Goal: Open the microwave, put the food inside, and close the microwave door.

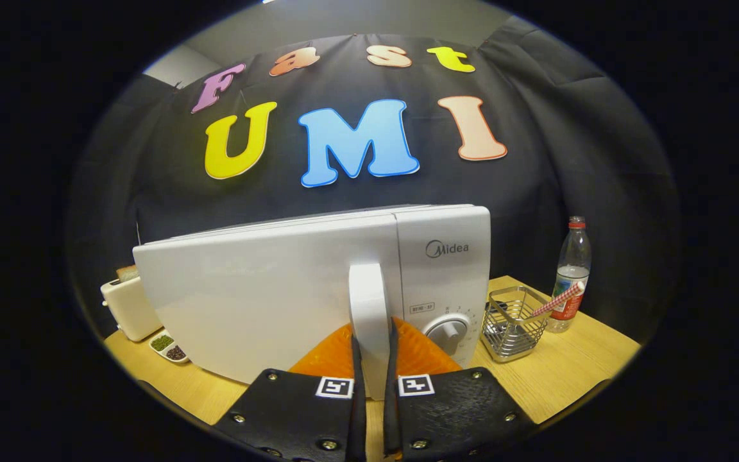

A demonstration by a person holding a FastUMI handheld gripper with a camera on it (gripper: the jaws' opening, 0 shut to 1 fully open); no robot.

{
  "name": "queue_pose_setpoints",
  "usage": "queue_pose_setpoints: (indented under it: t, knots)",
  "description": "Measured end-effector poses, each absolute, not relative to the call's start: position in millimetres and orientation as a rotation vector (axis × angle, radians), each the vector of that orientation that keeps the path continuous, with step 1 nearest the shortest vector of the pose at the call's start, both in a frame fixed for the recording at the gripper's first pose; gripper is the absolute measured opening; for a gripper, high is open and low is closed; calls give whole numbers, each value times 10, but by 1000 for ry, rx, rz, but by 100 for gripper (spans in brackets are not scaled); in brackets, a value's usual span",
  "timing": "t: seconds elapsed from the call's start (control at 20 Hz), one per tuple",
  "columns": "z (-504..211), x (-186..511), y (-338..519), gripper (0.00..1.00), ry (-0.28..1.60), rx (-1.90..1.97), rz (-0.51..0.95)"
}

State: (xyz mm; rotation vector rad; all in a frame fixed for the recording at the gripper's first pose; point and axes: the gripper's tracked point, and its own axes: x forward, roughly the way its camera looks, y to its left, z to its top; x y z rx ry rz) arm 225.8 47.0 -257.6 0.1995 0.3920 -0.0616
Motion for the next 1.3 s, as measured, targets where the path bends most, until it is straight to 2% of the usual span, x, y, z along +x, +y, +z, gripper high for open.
queue_pose_setpoints:
  t: [0.4, 0.95, 1.3]
  knots:
    - [-2522, 2070, 508, 11, 403, 175, -45]
    - [-2197, 958, 1037, 11, 394, 192, 116]
    - [-1945, 289, 1713, 11, 294, 166, 213]
